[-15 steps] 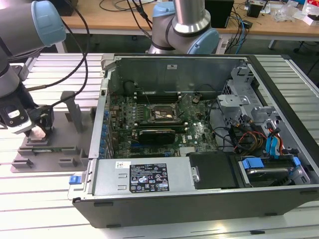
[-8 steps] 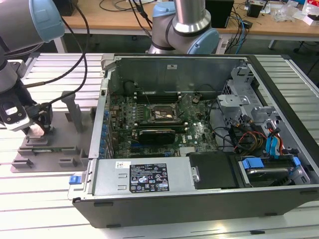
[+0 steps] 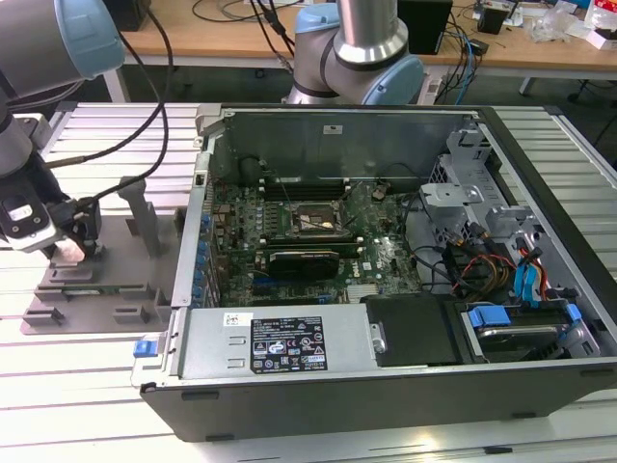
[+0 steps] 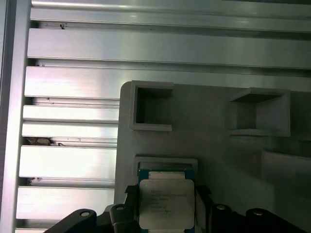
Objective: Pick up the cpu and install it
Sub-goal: 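Pick up the cpu and move it towards the insertion slot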
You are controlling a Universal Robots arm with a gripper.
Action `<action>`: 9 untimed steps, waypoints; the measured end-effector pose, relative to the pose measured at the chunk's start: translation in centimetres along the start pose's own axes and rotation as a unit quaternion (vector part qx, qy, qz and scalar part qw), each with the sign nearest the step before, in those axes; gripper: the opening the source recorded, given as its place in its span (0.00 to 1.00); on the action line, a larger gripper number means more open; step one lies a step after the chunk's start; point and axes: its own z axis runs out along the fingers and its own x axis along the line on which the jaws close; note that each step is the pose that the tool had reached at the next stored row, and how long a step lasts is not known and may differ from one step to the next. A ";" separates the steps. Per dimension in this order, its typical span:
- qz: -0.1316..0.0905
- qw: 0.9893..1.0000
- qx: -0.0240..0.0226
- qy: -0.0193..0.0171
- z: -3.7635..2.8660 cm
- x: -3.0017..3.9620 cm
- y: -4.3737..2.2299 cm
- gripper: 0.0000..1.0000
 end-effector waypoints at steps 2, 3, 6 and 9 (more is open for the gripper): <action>0.000 1.000 0.000 0.000 -0.50 -0.01 0.03 0.55; 0.000 1.000 0.000 0.000 -0.69 -0.02 0.04 0.55; 0.000 1.000 0.000 0.000 -1.25 -0.03 0.08 0.55; 0.000 1.000 0.000 0.000 -1.67 -0.04 0.10 0.55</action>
